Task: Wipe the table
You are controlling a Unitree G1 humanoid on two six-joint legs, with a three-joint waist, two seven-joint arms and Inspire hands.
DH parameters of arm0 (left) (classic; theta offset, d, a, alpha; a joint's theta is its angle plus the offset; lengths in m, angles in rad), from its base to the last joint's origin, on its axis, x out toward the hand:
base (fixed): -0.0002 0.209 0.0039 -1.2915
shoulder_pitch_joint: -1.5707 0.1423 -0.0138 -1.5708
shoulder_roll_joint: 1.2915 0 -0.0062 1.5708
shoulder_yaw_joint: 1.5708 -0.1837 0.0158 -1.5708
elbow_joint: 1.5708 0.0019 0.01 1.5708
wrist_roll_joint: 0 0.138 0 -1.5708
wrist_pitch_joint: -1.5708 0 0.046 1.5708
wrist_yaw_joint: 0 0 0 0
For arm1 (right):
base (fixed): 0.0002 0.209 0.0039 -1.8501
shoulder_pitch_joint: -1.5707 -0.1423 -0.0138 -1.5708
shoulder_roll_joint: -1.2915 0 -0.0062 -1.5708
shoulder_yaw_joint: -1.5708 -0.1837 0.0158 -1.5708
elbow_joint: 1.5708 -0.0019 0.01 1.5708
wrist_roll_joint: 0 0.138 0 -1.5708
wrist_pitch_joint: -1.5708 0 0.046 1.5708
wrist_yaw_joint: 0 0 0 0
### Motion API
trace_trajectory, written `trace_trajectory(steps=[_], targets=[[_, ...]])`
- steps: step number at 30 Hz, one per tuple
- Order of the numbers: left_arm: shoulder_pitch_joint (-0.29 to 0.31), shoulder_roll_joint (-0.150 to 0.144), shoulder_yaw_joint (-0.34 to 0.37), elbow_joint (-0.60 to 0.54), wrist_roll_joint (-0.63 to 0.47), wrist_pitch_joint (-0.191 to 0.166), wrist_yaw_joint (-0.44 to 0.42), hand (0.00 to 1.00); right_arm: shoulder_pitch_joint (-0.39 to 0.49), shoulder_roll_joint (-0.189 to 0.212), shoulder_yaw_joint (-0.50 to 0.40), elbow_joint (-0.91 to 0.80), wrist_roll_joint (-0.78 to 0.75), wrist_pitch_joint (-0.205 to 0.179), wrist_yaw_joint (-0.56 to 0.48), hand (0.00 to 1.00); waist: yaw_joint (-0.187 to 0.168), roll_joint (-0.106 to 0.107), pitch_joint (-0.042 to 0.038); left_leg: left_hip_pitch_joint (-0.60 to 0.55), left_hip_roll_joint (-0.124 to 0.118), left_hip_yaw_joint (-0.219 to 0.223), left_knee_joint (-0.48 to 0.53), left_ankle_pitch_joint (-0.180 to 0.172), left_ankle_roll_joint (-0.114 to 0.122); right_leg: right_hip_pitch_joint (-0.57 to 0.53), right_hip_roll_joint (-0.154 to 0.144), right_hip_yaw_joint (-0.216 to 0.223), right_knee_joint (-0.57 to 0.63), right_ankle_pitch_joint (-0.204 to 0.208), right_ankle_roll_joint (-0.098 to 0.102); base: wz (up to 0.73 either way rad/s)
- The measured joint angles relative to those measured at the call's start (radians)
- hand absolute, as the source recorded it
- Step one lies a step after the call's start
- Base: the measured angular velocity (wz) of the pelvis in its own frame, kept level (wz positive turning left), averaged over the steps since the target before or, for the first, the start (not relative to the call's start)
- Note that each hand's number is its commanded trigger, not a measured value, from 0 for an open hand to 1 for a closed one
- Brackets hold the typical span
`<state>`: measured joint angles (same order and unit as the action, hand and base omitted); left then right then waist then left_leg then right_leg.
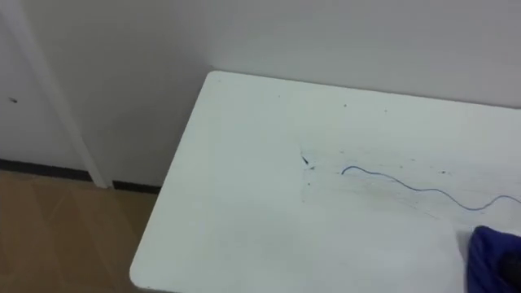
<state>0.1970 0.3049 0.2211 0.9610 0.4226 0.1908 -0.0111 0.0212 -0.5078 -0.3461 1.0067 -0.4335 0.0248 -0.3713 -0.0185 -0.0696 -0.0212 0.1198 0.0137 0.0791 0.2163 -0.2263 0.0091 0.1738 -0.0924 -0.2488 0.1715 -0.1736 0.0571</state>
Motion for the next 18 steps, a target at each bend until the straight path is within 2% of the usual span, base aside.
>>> trace_trajectory(steps=[2,3,4,5,6,7,8,9,10,11,12,14,16,18], targets=[[-0.026,-0.011,-0.032,0.011,-0.014,0.003,0.001,0.00,-0.046,0.014,0.039,-0.024,0.001,0.062,-0.009,1.00,0.011,0.007,0.0014,0.005,0.006,0.016,-0.002,0.001,-0.002,-0.004,0.003,0.006,0.005,0.006,-0.004,-0.38],[-0.056,-0.020,-0.063,0.028,-0.041,0.007,0.000,0.00,-0.072,0.023,0.096,-0.069,-0.007,0.119,-0.007,1.00,0.036,0.014,0.0018,0.008,0.014,0.041,-0.007,0.003,-0.005,-0.022,0.009,0.022,0.014,0.012,-0.010,-0.70],[-0.090,-0.028,-0.101,0.053,-0.063,0.013,0.000,0.00,-0.109,0.048,0.188,-0.140,-0.033,0.176,0.012,1.00,0.051,0.017,0.0033,0.005,0.022,0.064,-0.012,0.006,-0.009,-0.045,0.013,0.031,0.027,0.019,-0.017,-0.77],[-0.106,-0.034,-0.111,0.063,-0.067,0.014,-0.002,0.00,-0.137,0.064,0.236,-0.187,-0.065,0.202,0.032,1.00,0.057,0.020,0.0053,0.003,0.024,0.070,-0.014,0.007,-0.010,-0.059,0.016,0.032,0.036,0.023,-0.022,-0.86],[-0.136,-0.050,-0.116,0.084,-0.069,0.016,-0.004,0.00,-0.203,0.115,0.353,-0.292,-0.132,0.239,0.085,1.00,0.071,0.029,0.0073,-0.003,0.027,0.071,-0.014,0.009,-0.010,-0.086,0.025,0.032,0.046,0.034,-0.033,-0.86],[-0.169,-0.061,-0.127,0.103,-0.071,0.027,-0.013,0.00,-0.292,0.171,0.464,-0.348,-0.216,0.242,0.130,1.00,0.080,0.033,0.0133,-0.007,0.029,0.053,-0.011,0.009,-0.011,-0.095,0.035,0.022,0.047,0.044,-0.045,-0.67],[-0.191,-0.068,-0.127,0.110,-0.070,0.033,-0.020,0.00,-0.339,0.205,0.513,-0.361,-0.261,0.242,0.156,1.00,0.080,0.032,0.0135,-0.013,0.029,0.044,-0.010,0.011,-0.012,-0.096,0.038,0.019,0.047,0.045,-0.047,0.00],[-0.232,-0.092,-0.129,0.112,-0.070,0.043,-0.028,0.00,-0.428,0.262,0.585,-0.361,-0.334,0.239,0.211,1.00,0.088,0.032,0.0138,-0.027,0.029,0.021,-0.009,0.015,-0.017,-0.101,0.039,0.005,0.046,0.045,-0.049,0.40],[-0.251,-0.106,-0.131,0.111,-0.074,0.045,-0.035,0.00,-0.470,0.280,0.607,-0.354,-0.361,0.232,0.234,1.00,0.097,0.033,0.0147,-0.034,0.027,0.010,-0.010,0.022,-0.020,-0.103,0.038,-0.004,0.043,0.044,-0.049,0.59],[-0.275,-0.131,-0.149,0.107,-0.089,0.045,-0.045,0.00,-0.537,0.302,0.620,-0.345,-0.383,0.224,0.268,1.00,0.134,0.032,0.0148,-0.047,0.025,-0.008,-0.013,0.033,-0.018,-0.103,0.038,-0.018,0.029,0.044,-0.050,0.63],[-0.288,-0.146,-0.159,0.098,-0.110,0.046,-0.048,0.00,-0.581,0.314,0.620,-0.341,-0.382,0.224,0.287,1.00,0.162,0.029,0.0128,-0.058,0.020,-0.037,-0.015,0.042,-0.018,-0.103,0.035,-0.042,0.021,0.042,-0.052,0.88],[-0.273,-0.144,-0.167,0.098,-0.148,0.066,-0.049,0.00,-0.613,0.313,0.614,-0.319,-0.349,0.223,0.300,1.00,0.181,0.022,0.0136,-0.071,0.012,-0.079,-0.019,0.056,-0.018,-0.101,0.027,-0.078,0.011,0.038,-0.049,0.79],[-0.245,-0.128,-0.168,0.102,-0.188,0.095,-0.049,0.00,-0.615,0.303,0.581,-0.198,-0.275,0.211,0.295,1.00,0.188,0.019,0.0192,-0.082,0.005,-0.111,-0.014,0.057,-0.016,-0.087,0.019,-0.115,0.011,0.033,-0.042,0.70],[-0.244,-0.109,-0.167,0.102,-0.198,0.094,-0.048,0.00,-0.590,0.282,0.539,-0.081,-0.220,0.207,0.286,1.00,0.192,0.010,0.0220,-0.109,0.000,-0.114,-0.010,0.060,-0.013,-0.097,0.012,-0.126,0.014,0.029,-0.035,0.52]])
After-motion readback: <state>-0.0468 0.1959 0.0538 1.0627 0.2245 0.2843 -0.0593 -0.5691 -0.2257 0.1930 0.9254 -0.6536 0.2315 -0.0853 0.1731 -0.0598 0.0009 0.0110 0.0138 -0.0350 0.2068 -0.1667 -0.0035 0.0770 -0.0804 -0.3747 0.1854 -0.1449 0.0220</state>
